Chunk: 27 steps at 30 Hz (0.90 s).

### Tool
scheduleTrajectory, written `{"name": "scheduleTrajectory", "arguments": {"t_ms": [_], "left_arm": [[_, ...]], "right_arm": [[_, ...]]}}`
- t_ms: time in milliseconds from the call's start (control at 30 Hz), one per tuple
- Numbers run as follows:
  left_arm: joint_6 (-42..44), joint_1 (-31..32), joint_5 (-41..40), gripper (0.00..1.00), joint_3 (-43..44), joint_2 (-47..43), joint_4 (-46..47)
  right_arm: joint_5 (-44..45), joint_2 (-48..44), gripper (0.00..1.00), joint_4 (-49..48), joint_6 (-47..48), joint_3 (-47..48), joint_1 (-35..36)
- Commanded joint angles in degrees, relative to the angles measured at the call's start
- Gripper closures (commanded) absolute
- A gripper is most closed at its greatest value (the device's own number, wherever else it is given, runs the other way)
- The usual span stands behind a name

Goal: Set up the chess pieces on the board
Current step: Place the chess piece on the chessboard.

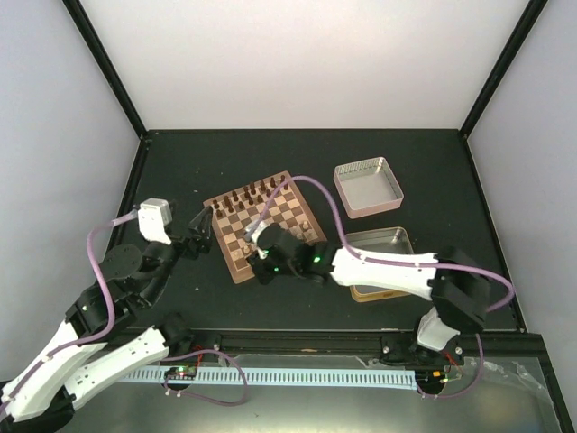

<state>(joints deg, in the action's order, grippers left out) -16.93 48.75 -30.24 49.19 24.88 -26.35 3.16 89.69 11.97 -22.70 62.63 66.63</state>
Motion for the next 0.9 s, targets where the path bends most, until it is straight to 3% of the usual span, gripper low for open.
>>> {"name": "scheduleTrajectory", "arguments": {"t_ms": [0,400,867], "left_arm": [[1.4,-0.3,-5.1,0.08,2.9,-1.5,-9.2],[0.5,-0.3,-8.8,0.06,5.0,-3.9,-14.7],[0.9,-0.3,-10.1,0.05,5.8,-5.6,-15.1]], "right_arm": [[6.4,7.9,0.96,-0.3,3.6,7.0,3.3],[11.1,24.5,0.95,7.6,3.0,21.3,4.3],[14.0,30.2,0.94,11.1,1.6,24.5,4.3]]}}
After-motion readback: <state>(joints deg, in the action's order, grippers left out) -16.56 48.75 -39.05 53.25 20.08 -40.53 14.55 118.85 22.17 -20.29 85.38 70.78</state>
